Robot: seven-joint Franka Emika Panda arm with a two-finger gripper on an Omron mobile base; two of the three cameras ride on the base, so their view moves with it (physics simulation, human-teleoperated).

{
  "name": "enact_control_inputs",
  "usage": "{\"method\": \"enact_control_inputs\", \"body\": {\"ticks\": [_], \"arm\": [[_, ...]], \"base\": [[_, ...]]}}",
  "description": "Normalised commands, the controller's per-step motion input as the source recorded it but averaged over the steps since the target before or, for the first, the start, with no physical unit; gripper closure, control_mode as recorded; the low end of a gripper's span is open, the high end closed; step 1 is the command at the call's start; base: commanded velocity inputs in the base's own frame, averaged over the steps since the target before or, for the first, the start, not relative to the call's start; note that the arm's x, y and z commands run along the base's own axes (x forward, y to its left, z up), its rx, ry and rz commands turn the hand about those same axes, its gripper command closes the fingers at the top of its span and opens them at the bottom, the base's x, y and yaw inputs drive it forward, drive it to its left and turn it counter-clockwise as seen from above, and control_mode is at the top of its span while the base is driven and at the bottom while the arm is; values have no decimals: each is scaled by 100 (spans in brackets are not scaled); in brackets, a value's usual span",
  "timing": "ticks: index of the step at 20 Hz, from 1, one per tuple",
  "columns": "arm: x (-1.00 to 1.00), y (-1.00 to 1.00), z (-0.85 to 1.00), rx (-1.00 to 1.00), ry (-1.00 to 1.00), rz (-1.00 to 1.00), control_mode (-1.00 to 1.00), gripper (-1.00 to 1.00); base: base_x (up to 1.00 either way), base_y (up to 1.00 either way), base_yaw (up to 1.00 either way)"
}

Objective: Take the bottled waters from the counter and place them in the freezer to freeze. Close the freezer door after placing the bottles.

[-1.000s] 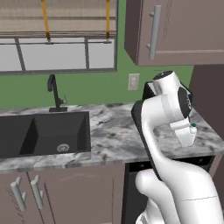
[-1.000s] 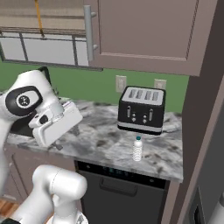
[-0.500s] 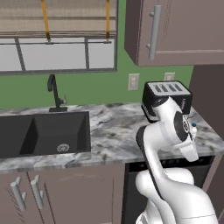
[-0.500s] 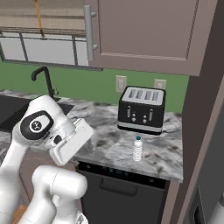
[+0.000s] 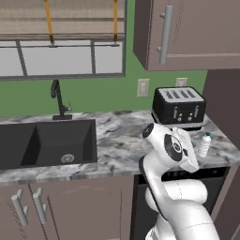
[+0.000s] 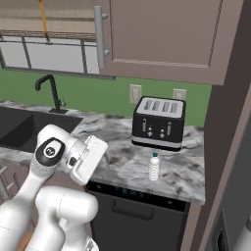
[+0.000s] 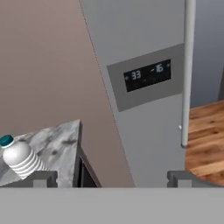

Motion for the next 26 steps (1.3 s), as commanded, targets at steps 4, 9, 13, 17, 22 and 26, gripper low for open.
{"method": "enact_control_inputs", "body": {"ticks": [4, 9, 13, 17, 22, 26], "arm": [[87, -2, -1, -2, 1, 0, -100, -100], [62, -21, 0, 0, 4, 0, -100, -100], [29, -24, 0, 0, 3, 0, -100, -100], [21, -26, -1, 0, 6, 0, -100, -100], [26, -23, -12, 0, 8, -1, -100, -100], [11, -36, -28, 0, 7, 0, -100, -100]], "base": [[0, 0, 0], [0, 0, 0], [0, 0, 0], [0, 0, 0], [0, 0, 0], [0, 0, 0]]}}
